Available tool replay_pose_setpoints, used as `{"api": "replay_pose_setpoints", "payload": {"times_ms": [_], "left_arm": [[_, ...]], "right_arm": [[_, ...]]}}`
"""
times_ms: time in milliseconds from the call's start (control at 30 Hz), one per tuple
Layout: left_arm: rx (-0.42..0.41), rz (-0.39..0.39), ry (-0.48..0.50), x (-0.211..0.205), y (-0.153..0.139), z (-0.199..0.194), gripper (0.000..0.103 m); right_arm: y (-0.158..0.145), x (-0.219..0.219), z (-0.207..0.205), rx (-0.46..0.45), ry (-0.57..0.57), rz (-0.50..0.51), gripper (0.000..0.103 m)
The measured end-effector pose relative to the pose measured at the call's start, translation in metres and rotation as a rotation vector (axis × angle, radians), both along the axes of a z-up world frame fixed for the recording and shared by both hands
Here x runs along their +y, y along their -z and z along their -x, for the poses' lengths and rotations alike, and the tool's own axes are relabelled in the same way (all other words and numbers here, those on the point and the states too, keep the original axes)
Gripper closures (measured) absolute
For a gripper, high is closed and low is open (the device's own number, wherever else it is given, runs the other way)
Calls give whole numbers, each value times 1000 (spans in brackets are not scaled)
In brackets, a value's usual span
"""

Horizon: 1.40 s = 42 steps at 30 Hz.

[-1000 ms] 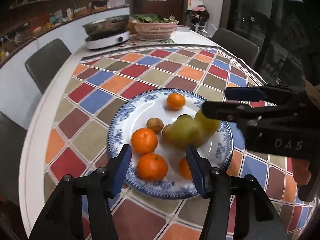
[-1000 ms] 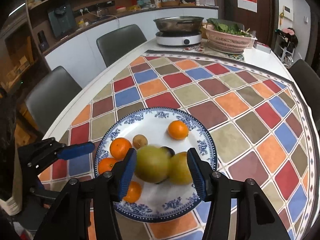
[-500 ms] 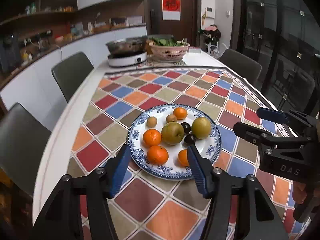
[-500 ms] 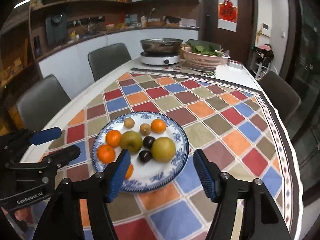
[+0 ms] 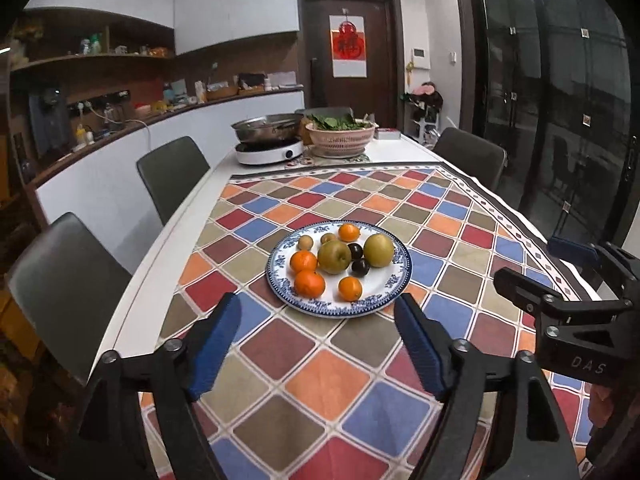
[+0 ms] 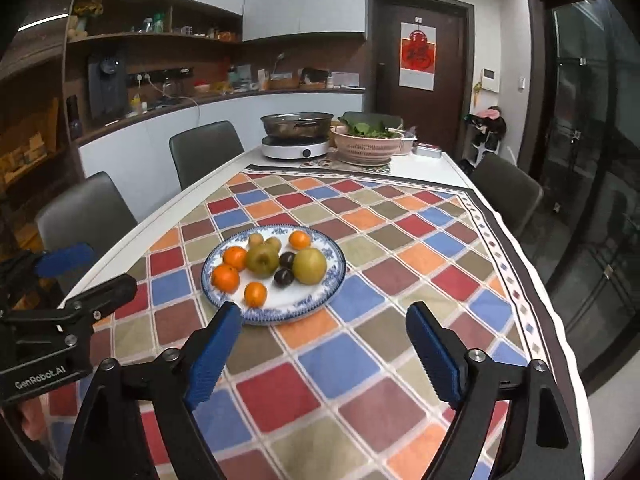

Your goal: Organize fruits

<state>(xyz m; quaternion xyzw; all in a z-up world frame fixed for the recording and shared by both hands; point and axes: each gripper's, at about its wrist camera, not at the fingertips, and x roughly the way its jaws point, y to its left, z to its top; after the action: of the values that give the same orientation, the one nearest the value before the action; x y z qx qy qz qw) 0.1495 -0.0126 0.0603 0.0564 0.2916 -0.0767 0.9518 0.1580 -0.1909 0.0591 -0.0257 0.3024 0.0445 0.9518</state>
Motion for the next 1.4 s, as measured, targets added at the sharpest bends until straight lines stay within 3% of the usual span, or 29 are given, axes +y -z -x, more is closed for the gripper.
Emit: {"api": "replay_pose_setpoints", "payload": {"times_ms": [467, 1133, 1400], "left_arm": [[16, 26, -26, 6, 13, 60, 16], [3, 29, -21, 1, 10, 74, 12], [-11, 28, -34, 0, 10, 77, 3]], "right_arm": [[7, -3, 79, -55, 47, -19, 16], [10, -4, 99, -57, 52, -27, 16], [8, -10, 104, -69, 57, -19, 16]]}}
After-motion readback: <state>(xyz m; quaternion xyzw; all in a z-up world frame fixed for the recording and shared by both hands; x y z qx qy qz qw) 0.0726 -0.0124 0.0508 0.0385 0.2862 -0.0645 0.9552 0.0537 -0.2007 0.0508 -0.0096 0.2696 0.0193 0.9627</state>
